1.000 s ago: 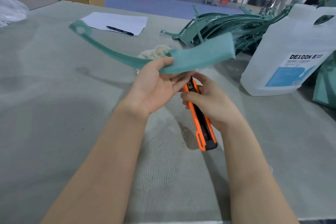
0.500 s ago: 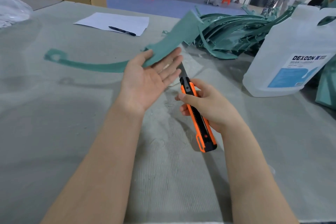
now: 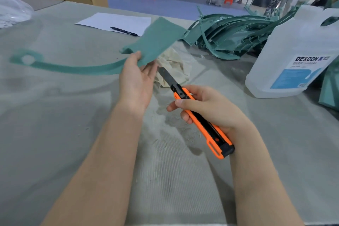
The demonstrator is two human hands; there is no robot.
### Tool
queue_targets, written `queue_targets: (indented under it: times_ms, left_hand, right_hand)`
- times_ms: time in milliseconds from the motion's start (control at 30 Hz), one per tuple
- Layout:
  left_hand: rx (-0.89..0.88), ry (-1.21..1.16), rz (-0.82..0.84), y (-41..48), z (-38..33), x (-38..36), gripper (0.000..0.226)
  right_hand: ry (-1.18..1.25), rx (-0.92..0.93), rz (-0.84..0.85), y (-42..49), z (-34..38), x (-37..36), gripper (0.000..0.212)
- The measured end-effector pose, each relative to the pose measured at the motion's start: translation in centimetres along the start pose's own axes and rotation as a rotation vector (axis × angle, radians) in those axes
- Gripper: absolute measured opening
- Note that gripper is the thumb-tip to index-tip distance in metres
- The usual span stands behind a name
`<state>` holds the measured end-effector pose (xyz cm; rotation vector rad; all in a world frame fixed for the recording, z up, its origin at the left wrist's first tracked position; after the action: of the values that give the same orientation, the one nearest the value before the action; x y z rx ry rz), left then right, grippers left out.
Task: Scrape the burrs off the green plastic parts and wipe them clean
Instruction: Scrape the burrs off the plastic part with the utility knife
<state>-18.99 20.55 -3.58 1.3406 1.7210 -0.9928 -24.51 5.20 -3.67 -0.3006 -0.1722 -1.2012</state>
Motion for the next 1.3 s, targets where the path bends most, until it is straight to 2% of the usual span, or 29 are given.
queue_targets:
  times_ms: [100, 200, 367, 433, 633, 867, 1000, 1300]
  left_hand:
    - [-0.086, -0.020, -0.029, 0.3, -0.9, 0.6, 0.035]
    - [-0.112, 0.001, -0.063, 0.3, -1.0, 0.8, 0.029]
    - [-0.050, 0.130, -0.067, -0.3, -0.1, 0.3, 0.025]
    - [-0.016, 0.160, -0.053, -0.7, 0.2, 0.0, 0.024]
    - [0.078, 0.271, 0.060, -1.6, 1.1, -0.7, 0.024]
    - [0.214, 0.303, 0.138, -2.1, 1.6, -1.2, 0.026]
    - [0.269, 0.295, 0.154, -2.1, 1.6, -1.2, 0.028]
    - [0.325, 0.278, 0.133, -1.9, 1.4, -1.0, 0.028]
  right_hand:
    - [0.085, -0.044, -0.052, 0.3, -0.1, -0.2, 0.023]
    - [0.118, -0.055, -0.222, 0.7, -0.3, -0.2, 0.029]
    - [0.065, 0.129, -0.498, 0.9, -0.1, 0.3, 0.011]
    - [0.005, 0.209, -0.572, 0.9, 0.0, 0.2, 0.008]
    - [-0.316, 0.382, -0.775, 0.8, -0.3, 0.6, 0.019]
    - [-0.361, 0.409, -0.835, 1.0, -0.7, 1.3, 0.019]
    - [-0.299, 0.394, -0.876, 1.1, -0.7, 1.2, 0.021]
    - [-0.242, 0.380, -0.870, 1.2, -0.6, 1.0, 0.027]
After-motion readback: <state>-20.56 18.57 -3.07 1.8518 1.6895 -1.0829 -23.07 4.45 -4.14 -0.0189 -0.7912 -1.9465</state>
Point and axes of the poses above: each hand's wrist, its own y-axis towards the middle knuckle, its own x-axis out of the back of the hand, z = x × y, the point moved 1 cm from there along y, towards the middle knuckle, and after that the axes turned 5 degrees about -y, right-handed, at the moved point
